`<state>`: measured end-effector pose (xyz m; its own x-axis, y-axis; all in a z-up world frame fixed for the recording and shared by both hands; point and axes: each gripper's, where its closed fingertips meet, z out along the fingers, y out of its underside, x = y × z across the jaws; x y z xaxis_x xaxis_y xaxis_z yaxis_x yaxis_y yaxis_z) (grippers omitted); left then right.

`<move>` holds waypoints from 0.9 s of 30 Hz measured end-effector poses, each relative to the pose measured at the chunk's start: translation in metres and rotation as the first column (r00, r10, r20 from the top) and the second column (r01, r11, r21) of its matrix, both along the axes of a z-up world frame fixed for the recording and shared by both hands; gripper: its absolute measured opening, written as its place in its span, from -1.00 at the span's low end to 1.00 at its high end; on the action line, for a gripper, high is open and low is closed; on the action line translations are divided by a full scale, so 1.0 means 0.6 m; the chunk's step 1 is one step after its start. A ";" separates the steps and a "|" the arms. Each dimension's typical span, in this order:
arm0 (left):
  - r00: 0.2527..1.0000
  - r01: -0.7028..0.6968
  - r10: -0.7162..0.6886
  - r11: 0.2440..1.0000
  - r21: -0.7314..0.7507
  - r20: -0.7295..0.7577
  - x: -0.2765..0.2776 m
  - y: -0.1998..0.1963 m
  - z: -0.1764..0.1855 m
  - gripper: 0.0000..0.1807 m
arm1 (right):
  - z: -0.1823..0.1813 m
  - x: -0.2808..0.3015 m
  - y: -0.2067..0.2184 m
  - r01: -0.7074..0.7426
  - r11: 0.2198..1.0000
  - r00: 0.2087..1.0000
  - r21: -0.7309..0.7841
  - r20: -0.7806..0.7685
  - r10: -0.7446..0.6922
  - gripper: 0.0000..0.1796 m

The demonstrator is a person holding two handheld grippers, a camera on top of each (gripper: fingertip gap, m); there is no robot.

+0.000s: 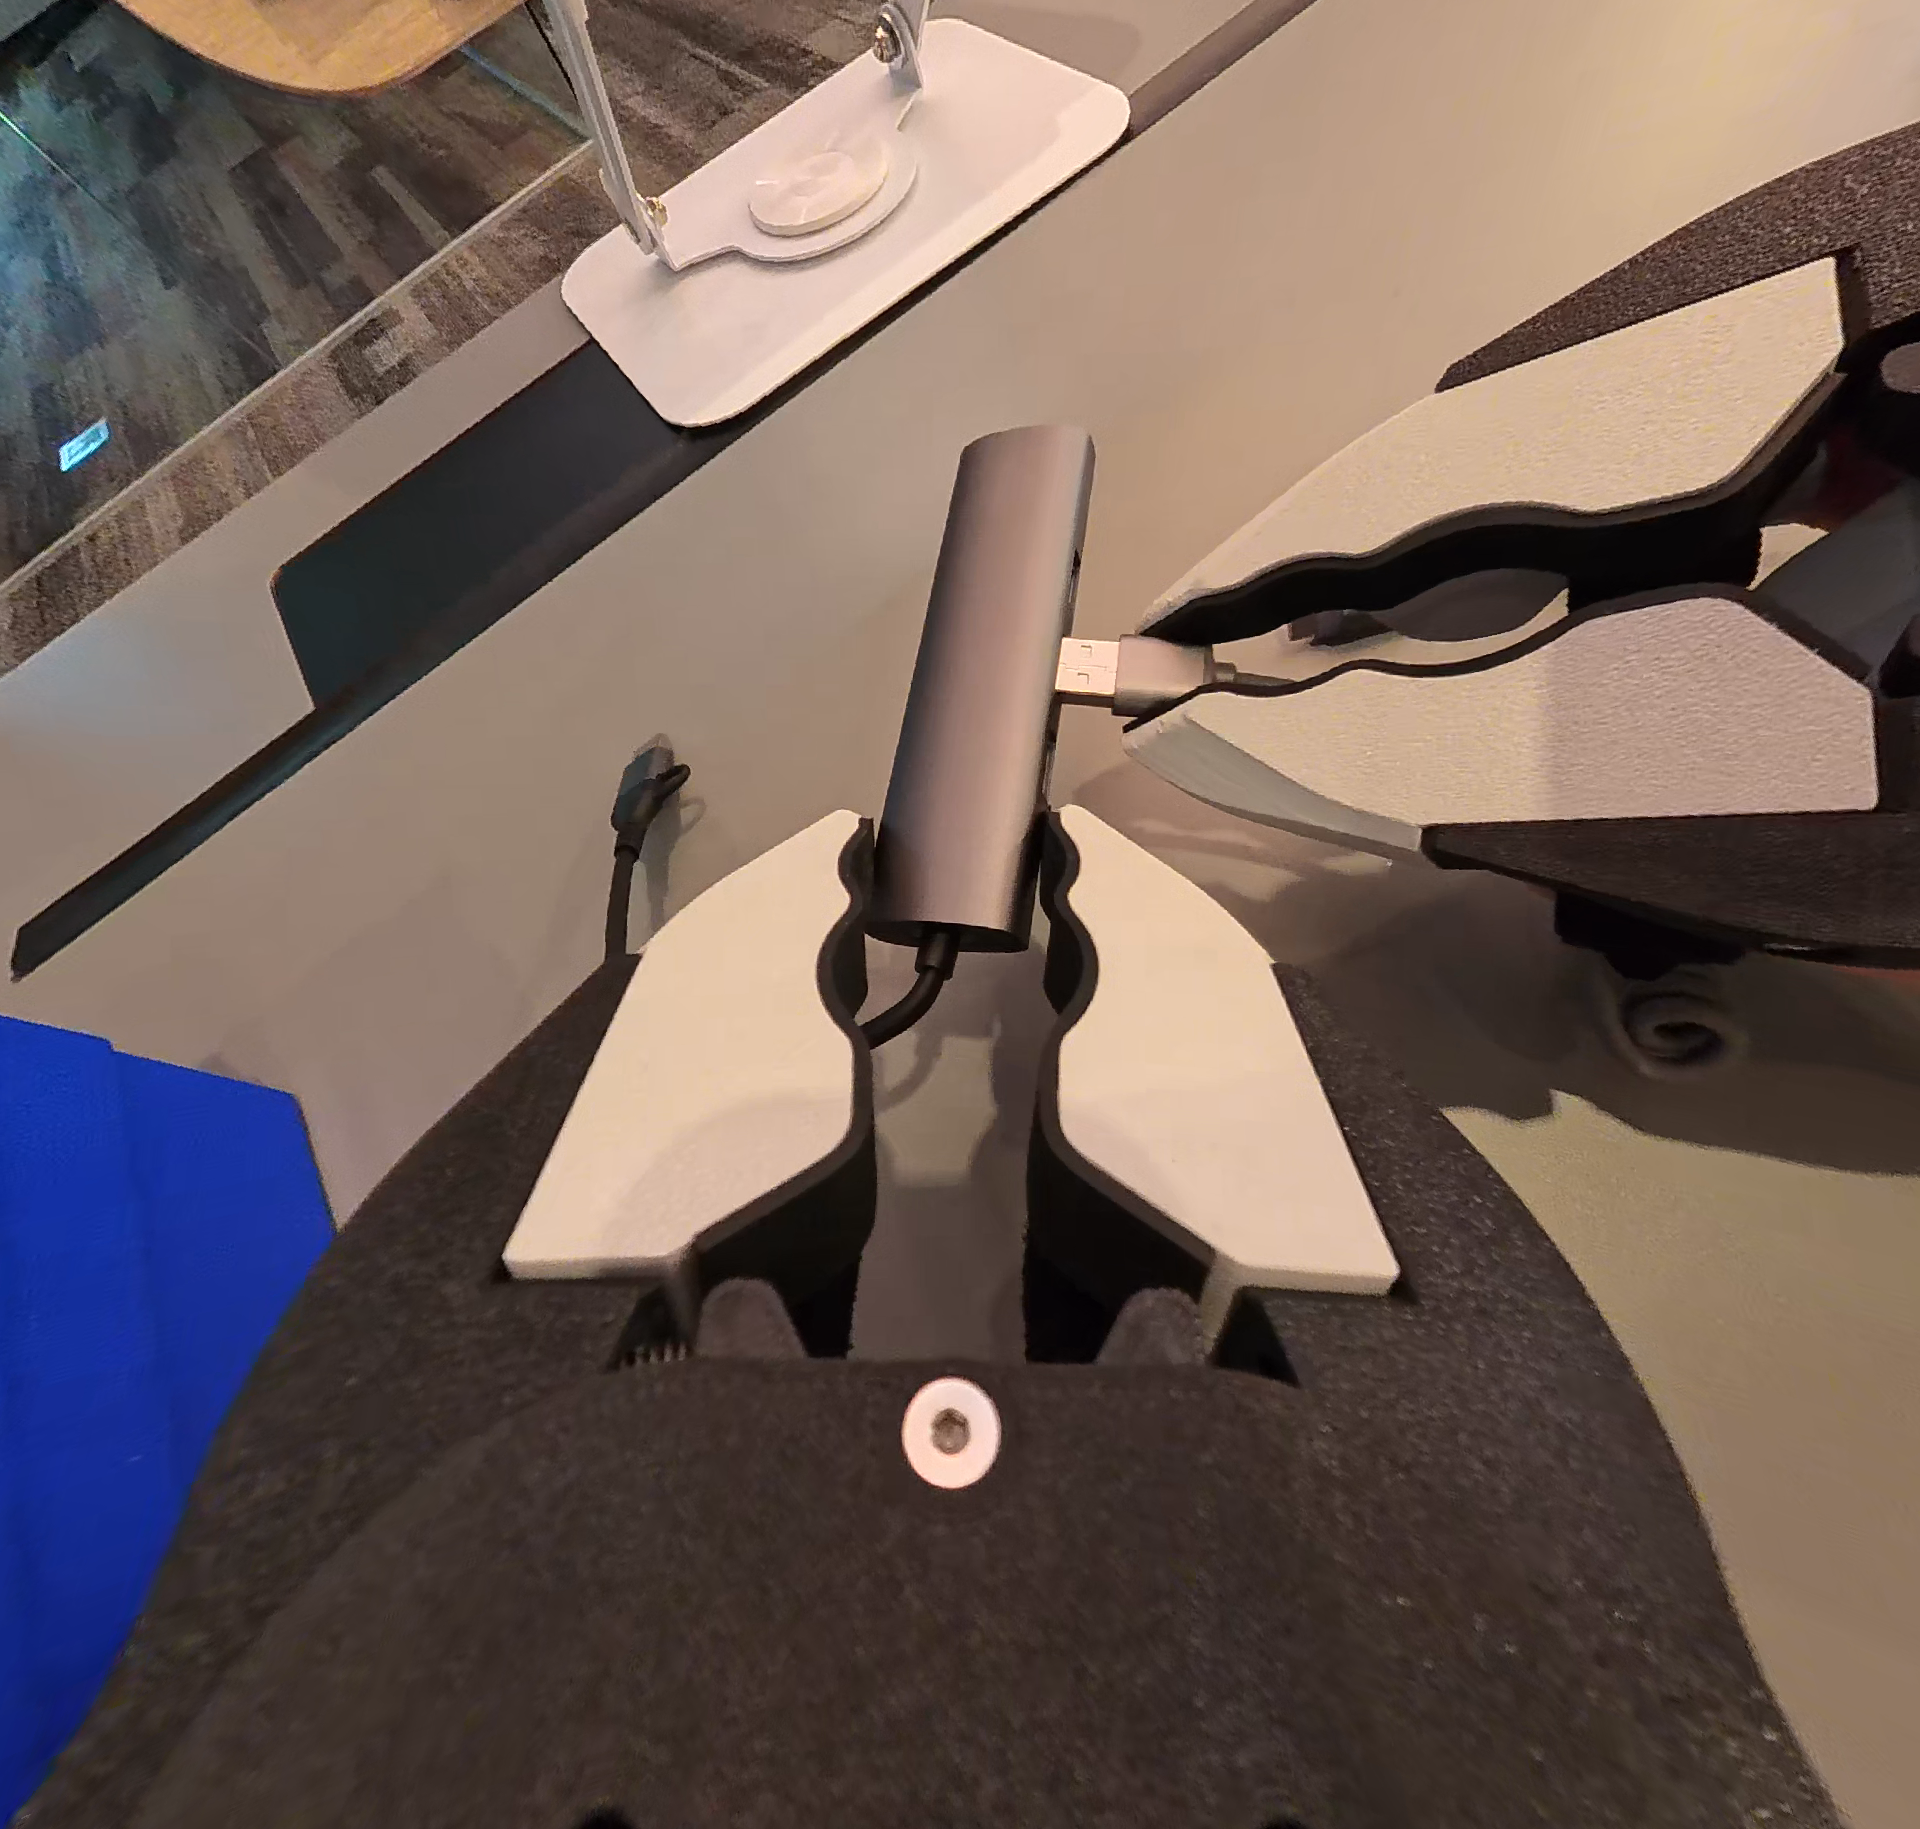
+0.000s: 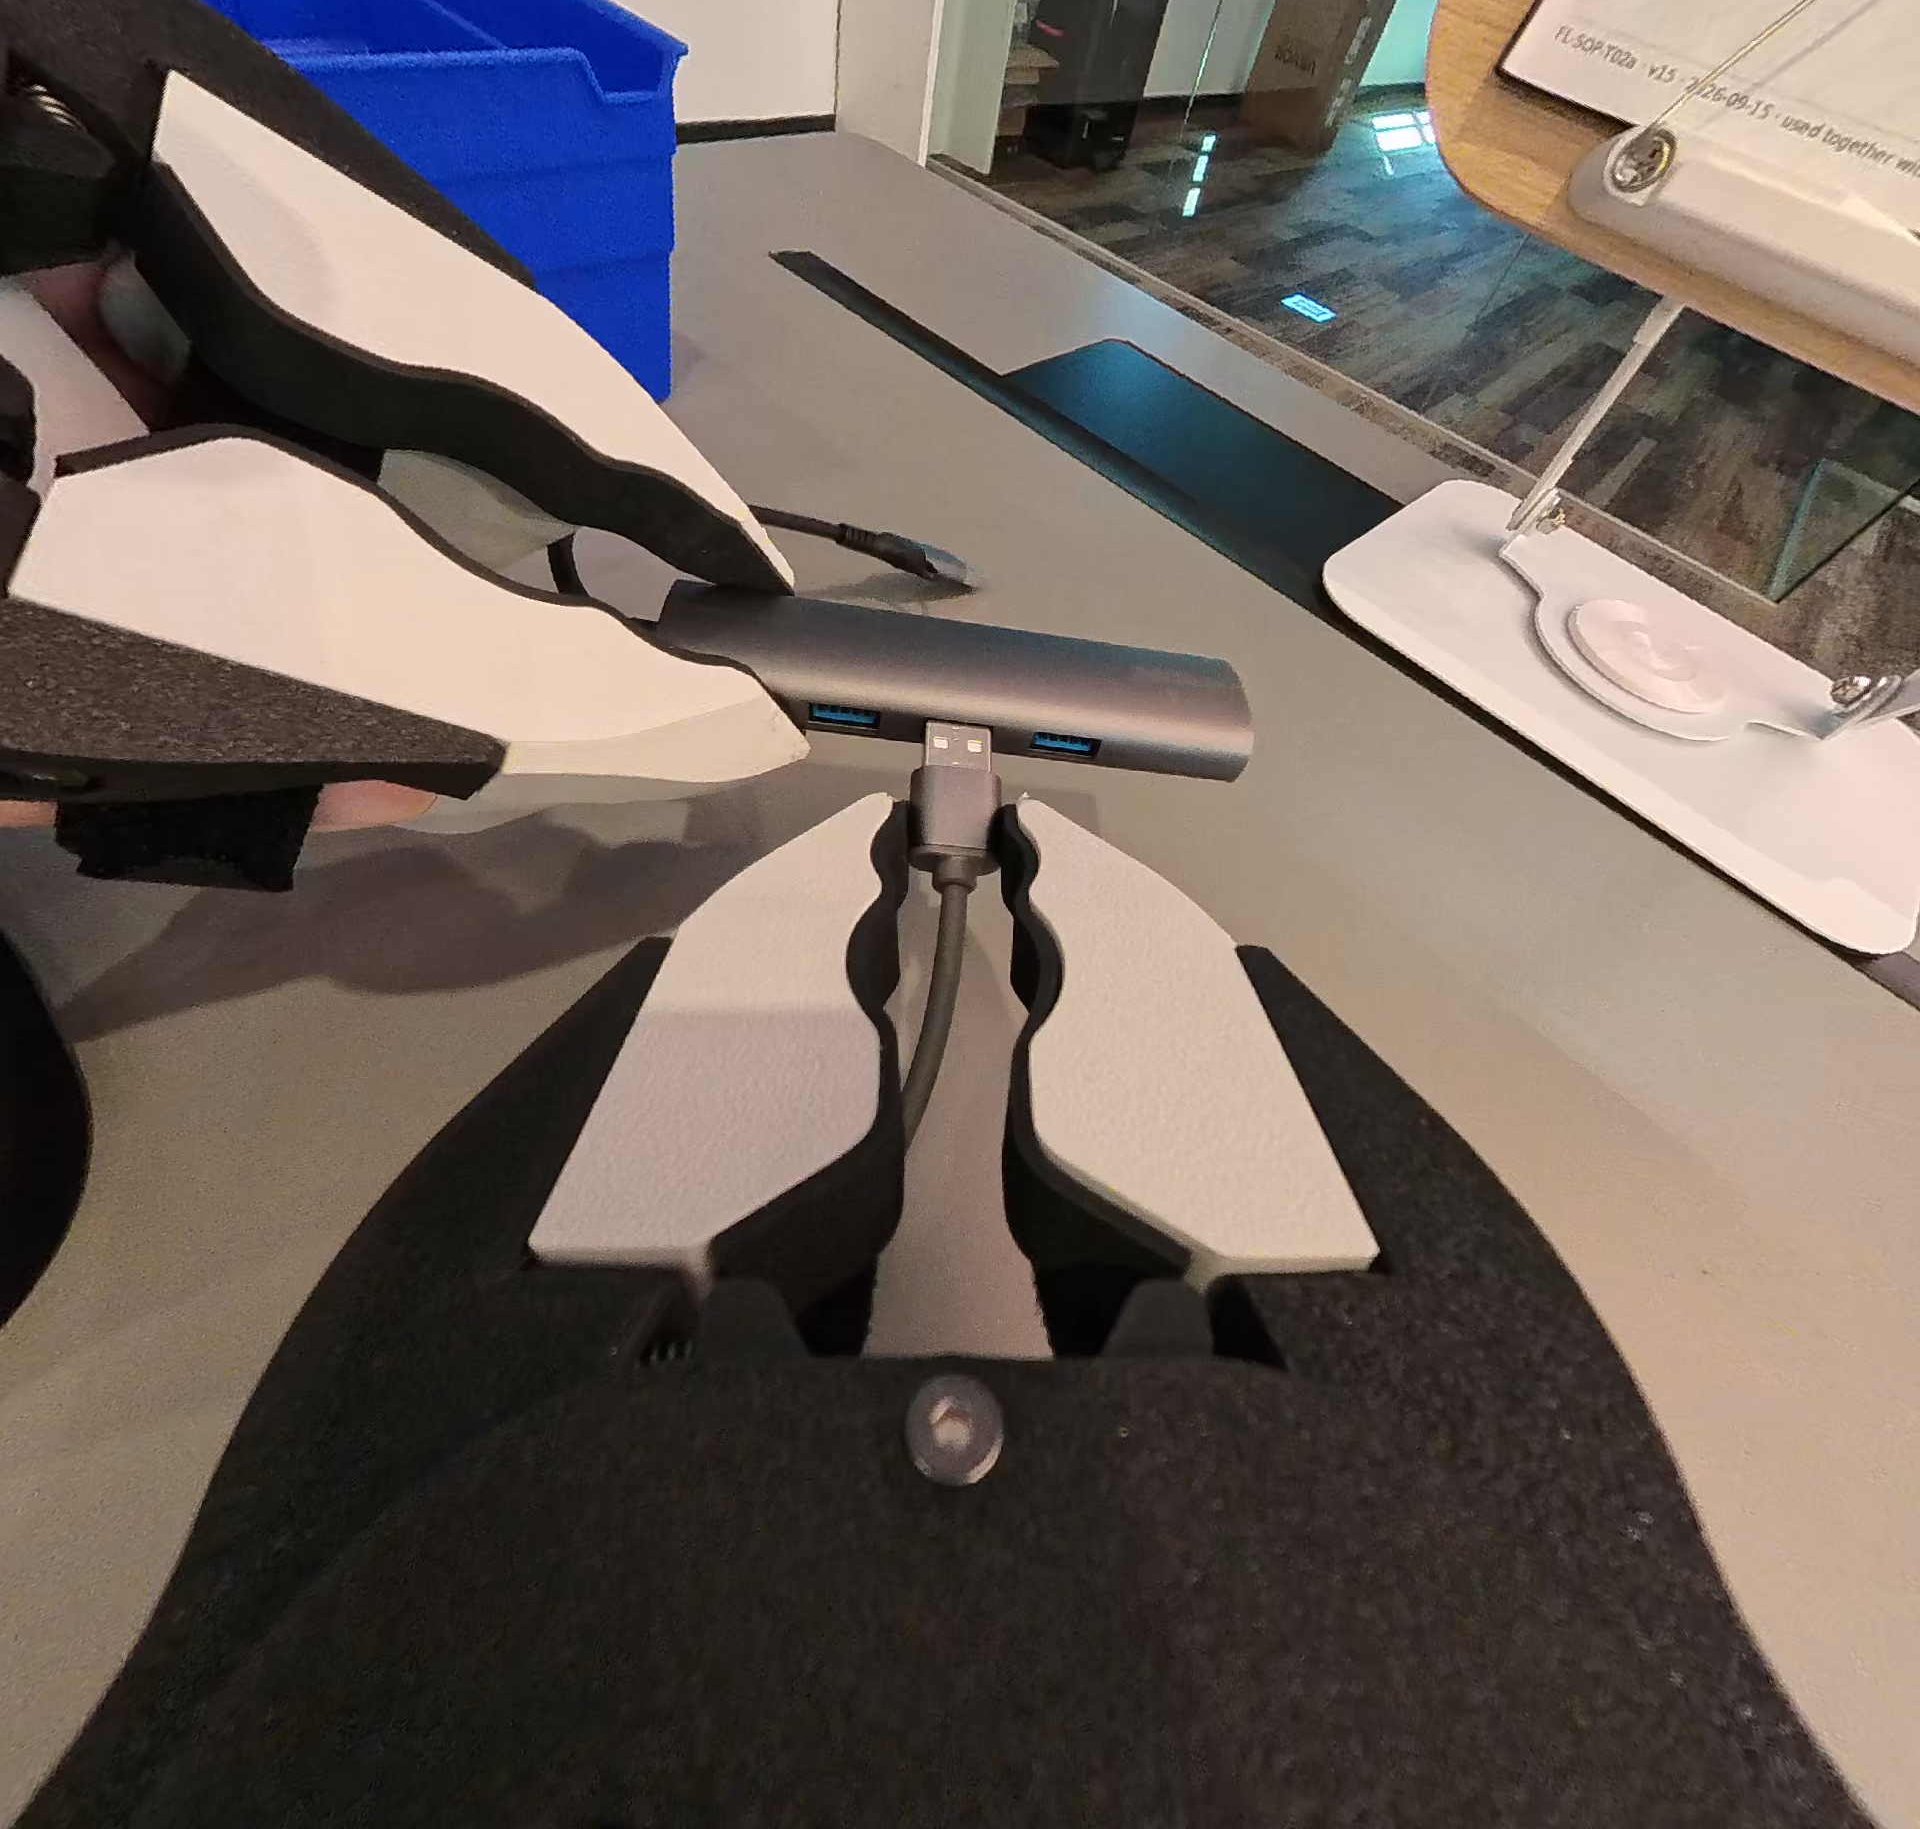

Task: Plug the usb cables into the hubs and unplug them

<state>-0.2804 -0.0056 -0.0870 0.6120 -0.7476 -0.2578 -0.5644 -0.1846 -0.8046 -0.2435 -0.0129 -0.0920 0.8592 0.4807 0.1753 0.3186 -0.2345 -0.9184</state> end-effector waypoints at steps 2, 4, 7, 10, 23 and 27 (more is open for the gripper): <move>1.000 0.007 -0.007 1.000 0.005 0.007 0.001 -0.001 0.001 -0.67 | 0.002 0.001 0.000 -0.004 1.000 1.000 0.003 -0.008 0.004 -0.82; 1.000 0.014 -0.014 1.000 0.020 -0.003 0.002 -0.001 0.002 -0.67 | 0.001 0.002 0.000 -0.005 1.000 1.000 0.002 -0.004 0.005 -0.82; 1.000 0.019 -0.018 0.999 0.046 -0.015 0.005 -0.001 0.003 -0.67 | 0.002 0.004 0.000 0.000 1.000 1.000 0.009 -0.007 0.000 -0.82; 1.000 0.025 -0.024 0.998 0.061 -0.018 0.007 -0.001 0.004 -0.67 | 0.002 0.005 0.000 -0.002 1.000 1.000 0.007 -0.015 0.002 -0.82; 0.995 0.059 -0.051 0.993 0.097 -0.080 0.009 -0.003 -0.001 -0.68 | -0.001 0.005 -0.001 -0.008 1.000 1.000 -0.001 -0.001 0.008 -0.82; 0.994 0.074 -0.064 0.992 0.104 -0.089 0.008 -0.003 -0.002 -0.69 | -0.002 0.004 -0.002 -0.015 1.000 1.000 -0.006 0.002 0.015 -0.82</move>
